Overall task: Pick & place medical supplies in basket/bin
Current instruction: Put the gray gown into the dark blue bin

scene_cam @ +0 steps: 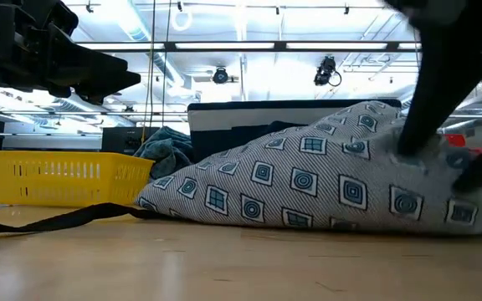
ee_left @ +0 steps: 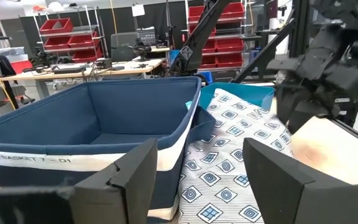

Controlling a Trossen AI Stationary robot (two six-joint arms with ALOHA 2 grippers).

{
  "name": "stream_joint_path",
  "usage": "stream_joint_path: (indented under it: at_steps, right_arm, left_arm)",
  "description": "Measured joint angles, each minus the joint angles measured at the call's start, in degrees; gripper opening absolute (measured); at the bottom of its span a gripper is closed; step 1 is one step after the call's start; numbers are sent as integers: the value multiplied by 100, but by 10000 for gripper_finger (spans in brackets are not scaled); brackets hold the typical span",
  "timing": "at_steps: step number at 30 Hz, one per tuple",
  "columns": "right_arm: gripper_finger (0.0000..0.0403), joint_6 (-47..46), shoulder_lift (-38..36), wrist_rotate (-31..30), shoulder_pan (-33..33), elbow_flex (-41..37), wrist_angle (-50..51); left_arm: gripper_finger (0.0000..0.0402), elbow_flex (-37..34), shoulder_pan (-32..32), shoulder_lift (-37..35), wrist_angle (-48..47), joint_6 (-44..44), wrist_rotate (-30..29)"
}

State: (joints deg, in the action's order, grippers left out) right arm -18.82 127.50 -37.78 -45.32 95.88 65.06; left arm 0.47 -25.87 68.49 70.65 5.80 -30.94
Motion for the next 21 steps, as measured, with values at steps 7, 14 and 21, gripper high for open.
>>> stream_joint_path:
  at_steps: [7,14,21]
  right_arm:
    - [181,-25,-18,7,142,-846,-568]
    - [178,-591,-37,-125,192,-1092,-754]
    - [49,-1167,-17,-37,185,-1065,-797]
  left_arm:
    - [224,0,0,0,-6,-2,8]
    - [224,0,0,1,-3,-1,14]
    - [224,0,0,0,-4,-2,15]
